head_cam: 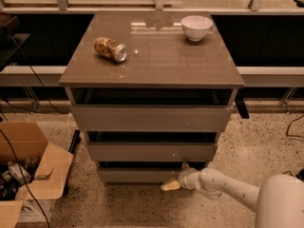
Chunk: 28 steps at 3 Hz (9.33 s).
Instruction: Open bottom drawer
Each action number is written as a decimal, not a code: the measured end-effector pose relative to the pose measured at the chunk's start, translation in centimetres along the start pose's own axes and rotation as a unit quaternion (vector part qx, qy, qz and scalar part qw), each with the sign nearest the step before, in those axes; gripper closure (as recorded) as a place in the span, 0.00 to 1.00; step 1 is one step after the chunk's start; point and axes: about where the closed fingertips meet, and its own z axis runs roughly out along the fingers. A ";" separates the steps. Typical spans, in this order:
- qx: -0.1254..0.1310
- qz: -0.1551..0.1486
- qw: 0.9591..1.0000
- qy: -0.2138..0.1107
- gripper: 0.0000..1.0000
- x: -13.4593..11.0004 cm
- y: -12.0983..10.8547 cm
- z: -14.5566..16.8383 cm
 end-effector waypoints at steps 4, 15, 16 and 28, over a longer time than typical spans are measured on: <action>-0.015 -0.027 0.979 0.201 0.42 7.2 -1.4 4.7; -0.106 -0.115 0.951 0.268 0.16 8.1 2.2 2.4; -0.197 -0.220 0.906 0.304 0.00 8.5 5.7 0.8; -0.308 -0.252 0.882 0.253 0.00 11.4 10.3 -6.1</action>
Offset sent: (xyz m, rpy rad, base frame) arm 0.0329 -0.0369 -0.0976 -0.3587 0.2686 0.0177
